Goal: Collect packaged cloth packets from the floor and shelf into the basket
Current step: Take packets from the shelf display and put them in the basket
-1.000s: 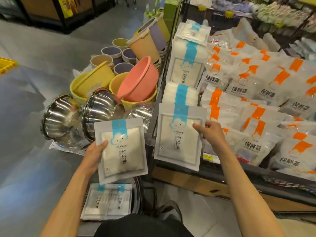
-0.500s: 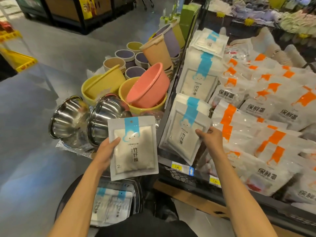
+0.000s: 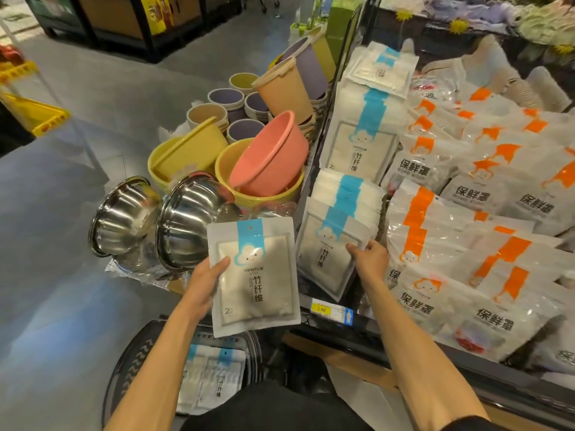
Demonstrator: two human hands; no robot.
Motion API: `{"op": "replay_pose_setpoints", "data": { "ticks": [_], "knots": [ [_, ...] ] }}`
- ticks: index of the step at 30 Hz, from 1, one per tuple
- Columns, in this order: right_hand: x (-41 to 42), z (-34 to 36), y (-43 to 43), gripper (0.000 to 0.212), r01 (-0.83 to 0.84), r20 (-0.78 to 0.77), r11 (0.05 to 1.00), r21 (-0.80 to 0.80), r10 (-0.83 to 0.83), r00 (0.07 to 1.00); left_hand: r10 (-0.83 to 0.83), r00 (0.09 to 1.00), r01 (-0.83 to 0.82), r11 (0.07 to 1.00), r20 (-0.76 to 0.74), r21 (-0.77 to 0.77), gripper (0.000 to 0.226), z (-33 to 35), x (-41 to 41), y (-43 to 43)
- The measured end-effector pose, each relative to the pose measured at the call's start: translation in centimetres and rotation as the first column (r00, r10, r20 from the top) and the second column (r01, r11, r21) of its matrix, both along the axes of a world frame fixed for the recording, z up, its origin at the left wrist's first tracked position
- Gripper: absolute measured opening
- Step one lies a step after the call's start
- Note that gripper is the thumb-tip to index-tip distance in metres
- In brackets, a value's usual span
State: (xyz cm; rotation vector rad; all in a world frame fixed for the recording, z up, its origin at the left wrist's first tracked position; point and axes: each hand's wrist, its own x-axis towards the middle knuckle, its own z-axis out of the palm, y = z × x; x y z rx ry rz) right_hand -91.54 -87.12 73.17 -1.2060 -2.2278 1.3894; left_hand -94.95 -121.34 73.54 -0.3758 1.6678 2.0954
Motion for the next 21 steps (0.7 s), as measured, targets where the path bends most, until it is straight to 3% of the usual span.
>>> {"op": "replay_pose_setpoints", "data": {
  "ticks": [4,10,21],
  "knots": [
    [-0.3,-0.4,-0.9,0.014,0.014,-0.022,0.998,0.057,-0.013,1.0,0.043,0.999,-0.044,0.998,0.02,0.043,0.02,-0.2,0.2,0.0],
    [-0.8,-0.9,-1.0,0.02,0.026,0.052,0.997,0.07,-0.03,0.998,0.049,0.999,-0.05,0.997,0.017,0.059,0.021,-0.2,-0.3,0.3],
    [-0.6,-1.4,-0.7,0.02,0.033,0.028,0.997,0.069,-0.035,0.999,0.067,0.998,-0.068,0.993,0.019,0.093,0.022,-0.7,0.2,0.9]
  ]
}}
